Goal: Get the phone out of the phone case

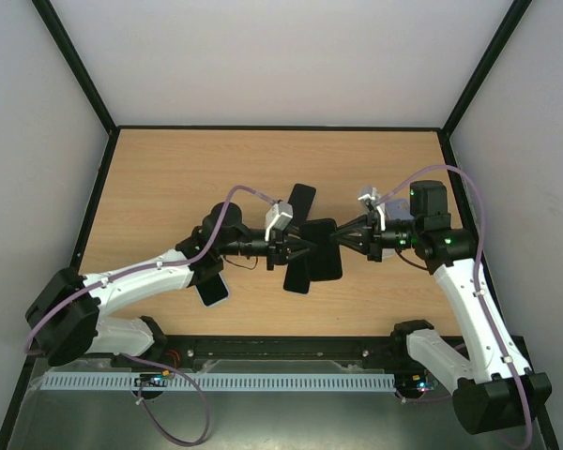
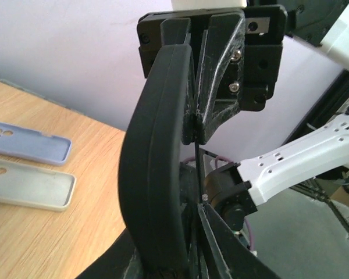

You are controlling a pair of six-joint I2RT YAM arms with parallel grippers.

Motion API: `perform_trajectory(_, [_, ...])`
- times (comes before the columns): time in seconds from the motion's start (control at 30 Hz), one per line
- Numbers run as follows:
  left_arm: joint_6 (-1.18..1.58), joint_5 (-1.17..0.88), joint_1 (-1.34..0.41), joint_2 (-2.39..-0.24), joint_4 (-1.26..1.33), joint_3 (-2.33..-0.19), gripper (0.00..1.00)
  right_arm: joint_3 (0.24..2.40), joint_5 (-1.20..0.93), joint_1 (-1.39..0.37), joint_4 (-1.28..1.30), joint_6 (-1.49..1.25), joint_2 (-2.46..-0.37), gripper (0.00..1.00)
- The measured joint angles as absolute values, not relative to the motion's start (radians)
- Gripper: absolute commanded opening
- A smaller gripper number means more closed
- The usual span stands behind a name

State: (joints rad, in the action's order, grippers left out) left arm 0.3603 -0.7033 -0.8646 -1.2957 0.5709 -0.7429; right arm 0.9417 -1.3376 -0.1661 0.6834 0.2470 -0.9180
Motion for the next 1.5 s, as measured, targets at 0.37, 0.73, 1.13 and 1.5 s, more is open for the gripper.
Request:
perform_trajectory(0.37, [0.430,-0.756,-0.854,-1.322,0.655,-0.743,0.03,0.937,-1.356,-0.166,0.636,0.194,-0.906,0.24])
perform_trajectory(0.73, [0.439,-0.848,-0.775,-1.263,0.579,-0.747,0.03,1.013,-1.232,-0.167,0.776,0.401,-0.905,0.59])
perform_trajectory(1.13, [0.439,-0.954,-0.701,-1.231,0.535,-0.820,0.03,1.003,-1.152,-0.186,1.085,0.857,-0.952,0.49])
perform_trajectory(1.5, [0.485,-1.040,-0.701,-1.340,0.548,-0.897,0.03,1.003,-1.165,-0.210,1.231,1.082,-0.965,0.39])
